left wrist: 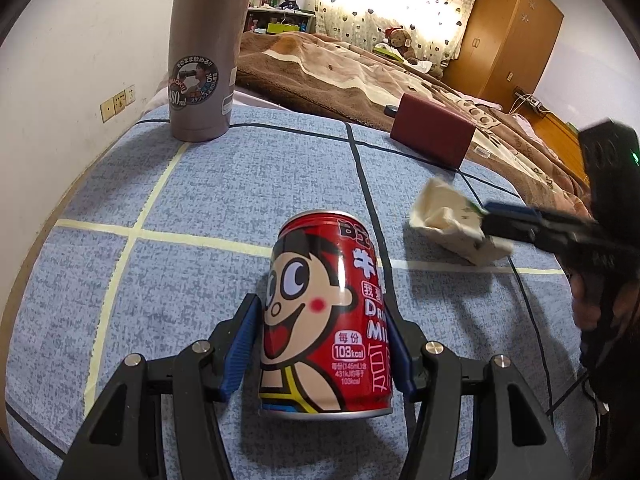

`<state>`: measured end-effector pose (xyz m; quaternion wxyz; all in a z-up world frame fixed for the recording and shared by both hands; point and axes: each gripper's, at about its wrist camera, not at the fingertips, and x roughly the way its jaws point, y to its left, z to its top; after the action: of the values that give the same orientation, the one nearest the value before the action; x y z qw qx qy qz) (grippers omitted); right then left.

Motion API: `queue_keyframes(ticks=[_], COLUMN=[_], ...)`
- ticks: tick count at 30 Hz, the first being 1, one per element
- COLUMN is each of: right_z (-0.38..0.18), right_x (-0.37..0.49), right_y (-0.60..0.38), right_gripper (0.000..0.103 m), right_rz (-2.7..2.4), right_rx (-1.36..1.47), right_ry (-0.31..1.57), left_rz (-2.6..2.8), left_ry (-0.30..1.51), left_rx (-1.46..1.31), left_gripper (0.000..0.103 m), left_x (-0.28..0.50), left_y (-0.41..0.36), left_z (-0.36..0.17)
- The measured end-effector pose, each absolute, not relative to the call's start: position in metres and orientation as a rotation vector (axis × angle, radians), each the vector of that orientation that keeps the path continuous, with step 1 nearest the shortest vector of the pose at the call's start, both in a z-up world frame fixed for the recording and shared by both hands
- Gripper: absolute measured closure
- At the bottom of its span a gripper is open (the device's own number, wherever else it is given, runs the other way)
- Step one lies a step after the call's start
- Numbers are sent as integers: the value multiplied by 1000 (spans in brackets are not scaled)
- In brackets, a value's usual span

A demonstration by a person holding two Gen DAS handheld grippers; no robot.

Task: Collect trash
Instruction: 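Hold the red can with the left tool while the right tool grasps the white paper bag, then carry the red can with the left tool while the right tool carries the paper bag to the bin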

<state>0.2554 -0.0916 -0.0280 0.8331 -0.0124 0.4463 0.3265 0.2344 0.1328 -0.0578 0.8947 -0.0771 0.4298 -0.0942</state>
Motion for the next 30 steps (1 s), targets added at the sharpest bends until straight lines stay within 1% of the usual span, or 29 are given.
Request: queue_keyframes(ticks=[4,6,10,14,17,18,19,20,22,23,24,30], right_z=[-37,-40,-46,-48,-47,-47,-46,-45,-44,-43,-43,-39], right_x=[238,237,246,240,239,239,238,238,237,236,236,225], right_y=[-92,-95,-90,-77,-79,-79,-79,-79,-83,-86,-86,-84], right_gripper=[46,46,46,46,47,51,56,60,70,71,73,74], right_rz=[585,550,599,605,577,572,570,561,548,543,537,519], right_rx=[-86,-58,8,-41,-8,-2,4,12,39,59,64,54], right_ry=[953,932,957,931,933,932,928,921,915,913,913,880], left_rz=[-192,-190,-189,-184,-179,-177,-180,-184,-178,-175,-170,-173], left_ry=[891,891,890,890,891,892,895,894,894,892,888,884], left_rx=[-149,-145,-144,-137,-130,-136,-145,-150,-149,-138,-126,-94], left_gripper=[43,43,43,43,43,43,43,43,43,44,49,49], left_x=[234,235,235,235,236,237,238,239,240,240,239,233], left_y=[132,132,131,130,127,128,128,127,127,125,124,115], left_z=[-58,-58,-59,-59,-59,-59,-58,-58,-59,-59,-58,-55])
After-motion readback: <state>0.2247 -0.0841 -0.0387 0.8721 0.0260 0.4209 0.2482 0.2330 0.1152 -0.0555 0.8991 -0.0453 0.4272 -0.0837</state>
